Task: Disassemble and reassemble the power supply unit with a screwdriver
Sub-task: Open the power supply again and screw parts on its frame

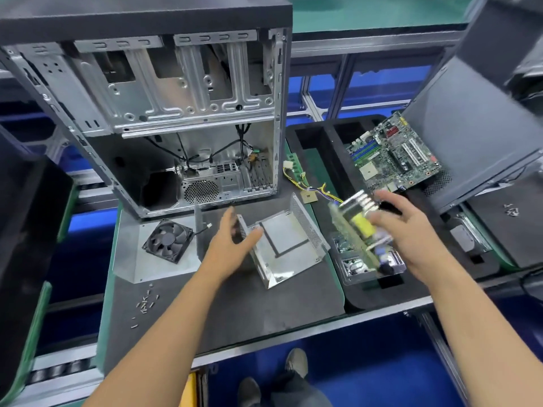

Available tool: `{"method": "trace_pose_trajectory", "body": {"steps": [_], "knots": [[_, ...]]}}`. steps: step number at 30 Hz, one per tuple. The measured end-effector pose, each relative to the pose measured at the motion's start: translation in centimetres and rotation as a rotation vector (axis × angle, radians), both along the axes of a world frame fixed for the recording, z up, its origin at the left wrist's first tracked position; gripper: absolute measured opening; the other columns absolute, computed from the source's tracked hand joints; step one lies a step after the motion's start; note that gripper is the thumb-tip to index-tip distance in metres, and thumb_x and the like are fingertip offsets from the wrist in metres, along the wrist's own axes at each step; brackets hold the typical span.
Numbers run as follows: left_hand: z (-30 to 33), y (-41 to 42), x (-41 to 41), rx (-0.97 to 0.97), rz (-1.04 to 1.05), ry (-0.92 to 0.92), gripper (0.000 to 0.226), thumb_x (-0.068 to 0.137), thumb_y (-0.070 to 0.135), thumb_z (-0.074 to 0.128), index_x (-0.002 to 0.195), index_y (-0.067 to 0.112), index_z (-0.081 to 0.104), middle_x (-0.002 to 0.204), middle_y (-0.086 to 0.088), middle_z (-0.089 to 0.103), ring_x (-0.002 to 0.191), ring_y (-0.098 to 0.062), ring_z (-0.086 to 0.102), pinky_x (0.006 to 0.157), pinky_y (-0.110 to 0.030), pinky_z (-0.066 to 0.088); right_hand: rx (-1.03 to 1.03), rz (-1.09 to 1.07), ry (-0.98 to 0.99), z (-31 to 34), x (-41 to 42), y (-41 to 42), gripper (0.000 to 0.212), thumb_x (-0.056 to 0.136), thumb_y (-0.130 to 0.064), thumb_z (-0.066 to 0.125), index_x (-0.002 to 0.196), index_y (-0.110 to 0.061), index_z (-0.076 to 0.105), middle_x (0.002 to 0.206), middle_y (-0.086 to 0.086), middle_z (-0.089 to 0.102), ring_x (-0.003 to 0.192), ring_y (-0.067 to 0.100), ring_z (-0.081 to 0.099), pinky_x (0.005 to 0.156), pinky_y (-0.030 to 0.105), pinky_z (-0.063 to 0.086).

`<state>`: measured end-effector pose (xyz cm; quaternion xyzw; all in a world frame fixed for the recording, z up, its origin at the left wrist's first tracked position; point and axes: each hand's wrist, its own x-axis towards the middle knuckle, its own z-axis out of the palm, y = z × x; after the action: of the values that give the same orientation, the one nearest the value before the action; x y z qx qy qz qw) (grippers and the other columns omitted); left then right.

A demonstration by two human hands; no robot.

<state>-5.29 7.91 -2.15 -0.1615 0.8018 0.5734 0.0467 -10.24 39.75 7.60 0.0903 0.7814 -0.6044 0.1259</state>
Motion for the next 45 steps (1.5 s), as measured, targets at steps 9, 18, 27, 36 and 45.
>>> {"method": "trace_pose_trajectory", "body": {"steps": [9, 18, 27, 36, 45], "knots": [[-2.4, 1.5, 3.6, -0.207, 0.166, 0.081, 0.04, 0.069, 0.035, 0.084, 0.079, 0.023, 0.047, 0.089, 0.002, 0.047, 0.073, -0.012, 0.048, 0.063, -0.021, 0.036, 0.537, 0.021, 0.091, -2.9, 3.3, -3.4, 0.065, 0.077, -0.046, 0.073, 0.137, -0.039, 0.047, 0.12, -0.001, 0.048, 0.105, 0.015, 0.05, 0.084, 0.033, 0.039], [-2.9, 2.2, 7.7, -0.304, -0.062, 0.228, 0.033, 0.079, 0.033, 0.08, 0.082, 0.043, 0.049, 0.086, 0.016, 0.054, 0.088, -0.004, 0.052, 0.077, -0.012, 0.037, 0.626, -0.04, 0.085, -3.8, 2.8, -9.9, 0.066, 0.076, -0.05, 0.068, 0.134, -0.034, 0.04, 0.122, 0.002, 0.049, 0.114, 0.025, 0.047, 0.087, 0.044, 0.045], [-1.9, 1.6, 8.2, -0.238, -0.136, 0.228, 0.031, 0.081, 0.014, 0.082, 0.079, 0.038, 0.062, 0.083, 0.013, 0.063, 0.083, -0.002, 0.058, 0.073, -0.007, 0.039, 0.806, 0.123, 0.13, -4.1, 1.7, -14.6, 0.064, 0.08, -0.049, 0.068, 0.13, -0.026, 0.037, 0.122, 0.01, 0.049, 0.113, 0.035, 0.048, 0.078, 0.041, 0.042], [-1.0, 0.8, 7.7, -0.287, -0.203, 0.256, 0.014, 0.079, 0.01, 0.083, 0.091, 0.006, 0.077, 0.08, 0.018, 0.057, 0.08, 0.004, 0.053, 0.076, -0.006, 0.036, 0.919, 0.302, 0.227, -6.6, 2.3, -19.3, 0.054, 0.08, -0.046, 0.07, 0.116, -0.019, 0.039, 0.117, 0.01, 0.047, 0.109, 0.036, 0.047, 0.074, 0.04, 0.043], [-1.0, 0.6, 7.5, -0.28, -0.251, 0.271, 0.015, 0.081, 0.01, 0.08, 0.097, 0.01, 0.078, 0.083, 0.029, 0.054, 0.088, 0.002, 0.044, 0.082, -0.004, 0.031, 0.922, 0.254, 0.319, -8.3, 3.1, -20.5, 0.049, 0.085, -0.048, 0.068, 0.113, -0.014, 0.045, 0.113, 0.009, 0.048, 0.106, 0.031, 0.046, 0.079, 0.038, 0.046]]}}
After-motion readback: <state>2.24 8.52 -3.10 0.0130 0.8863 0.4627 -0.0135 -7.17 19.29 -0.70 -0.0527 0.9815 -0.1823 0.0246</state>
